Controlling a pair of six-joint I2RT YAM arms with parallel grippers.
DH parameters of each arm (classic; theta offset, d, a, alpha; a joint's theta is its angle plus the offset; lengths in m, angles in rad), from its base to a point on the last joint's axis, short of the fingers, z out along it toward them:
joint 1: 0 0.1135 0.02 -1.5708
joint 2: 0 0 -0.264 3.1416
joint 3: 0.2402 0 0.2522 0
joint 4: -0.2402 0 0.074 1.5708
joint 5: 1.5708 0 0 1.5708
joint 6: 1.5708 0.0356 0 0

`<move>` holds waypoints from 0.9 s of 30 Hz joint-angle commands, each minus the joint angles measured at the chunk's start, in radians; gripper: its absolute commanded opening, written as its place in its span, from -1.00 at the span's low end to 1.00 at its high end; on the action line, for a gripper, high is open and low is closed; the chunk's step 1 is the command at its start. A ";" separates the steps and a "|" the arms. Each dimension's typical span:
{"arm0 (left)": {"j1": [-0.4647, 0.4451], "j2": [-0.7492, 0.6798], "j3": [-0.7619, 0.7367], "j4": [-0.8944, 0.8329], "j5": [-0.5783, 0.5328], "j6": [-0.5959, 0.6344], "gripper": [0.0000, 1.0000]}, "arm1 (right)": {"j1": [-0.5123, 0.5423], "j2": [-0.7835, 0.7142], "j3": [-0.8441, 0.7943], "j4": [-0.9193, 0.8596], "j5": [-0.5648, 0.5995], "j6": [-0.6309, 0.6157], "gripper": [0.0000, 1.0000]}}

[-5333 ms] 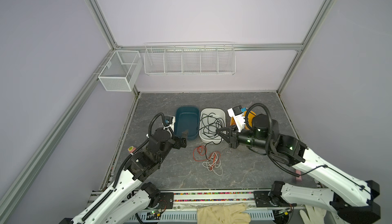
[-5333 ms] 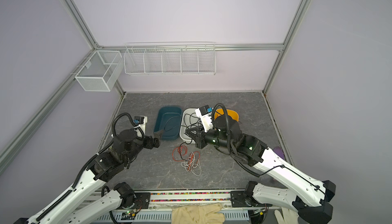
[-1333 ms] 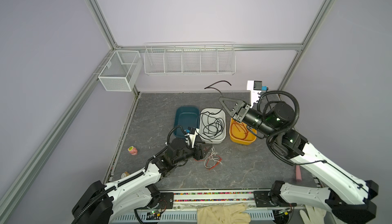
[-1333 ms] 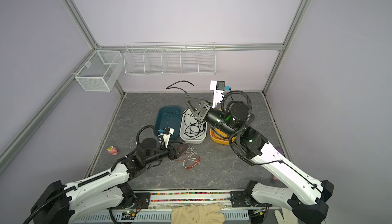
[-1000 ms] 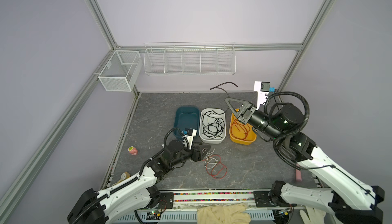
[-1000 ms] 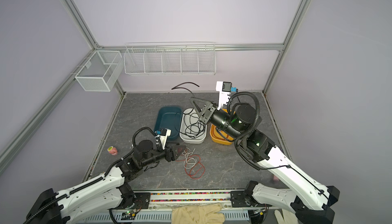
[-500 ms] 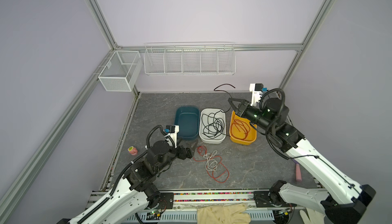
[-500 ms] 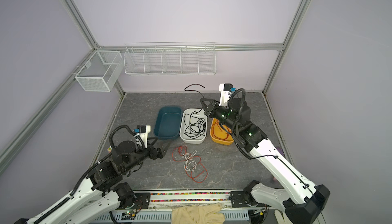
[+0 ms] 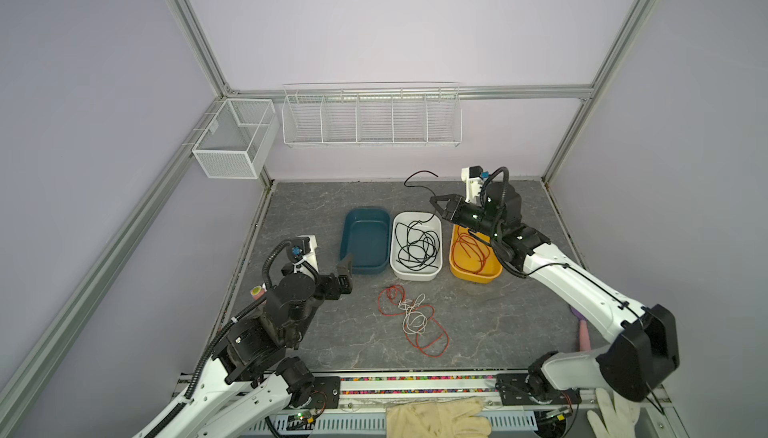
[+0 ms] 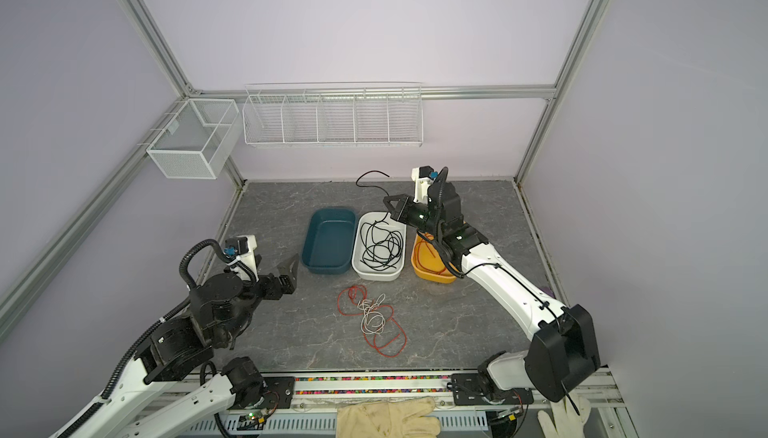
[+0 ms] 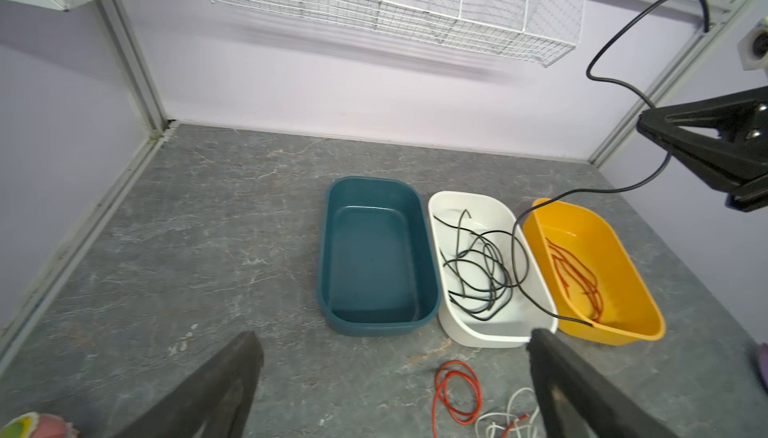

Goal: Untangle the cables
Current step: 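Lower the black cable into the white tub with the right gripper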

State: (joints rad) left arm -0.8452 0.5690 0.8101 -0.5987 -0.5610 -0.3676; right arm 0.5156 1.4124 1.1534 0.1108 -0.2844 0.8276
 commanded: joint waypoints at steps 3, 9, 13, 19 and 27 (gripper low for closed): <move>0.007 -0.023 -0.069 0.044 -0.089 0.088 0.99 | -0.014 0.110 0.000 0.098 -0.068 0.020 -0.87; 0.010 -0.049 -0.103 0.010 -0.096 0.093 0.99 | -0.017 0.216 -0.006 0.137 -0.049 0.019 -0.86; 0.010 -0.045 -0.107 0.018 -0.084 0.099 0.99 | -0.020 0.281 -0.012 0.141 -0.015 0.015 -0.86; 0.011 -0.018 -0.101 0.011 -0.060 0.114 0.99 | -0.020 0.342 -0.034 0.112 0.047 0.019 -0.87; 0.011 -0.031 -0.105 0.016 -0.036 0.120 0.99 | -0.003 0.380 -0.037 -0.002 0.098 0.041 -0.86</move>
State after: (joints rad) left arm -0.8379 0.5480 0.7132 -0.5758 -0.6113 -0.2642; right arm 0.5037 1.7794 1.1198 0.1677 -0.2207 0.8433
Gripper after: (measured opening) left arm 0.994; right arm 0.071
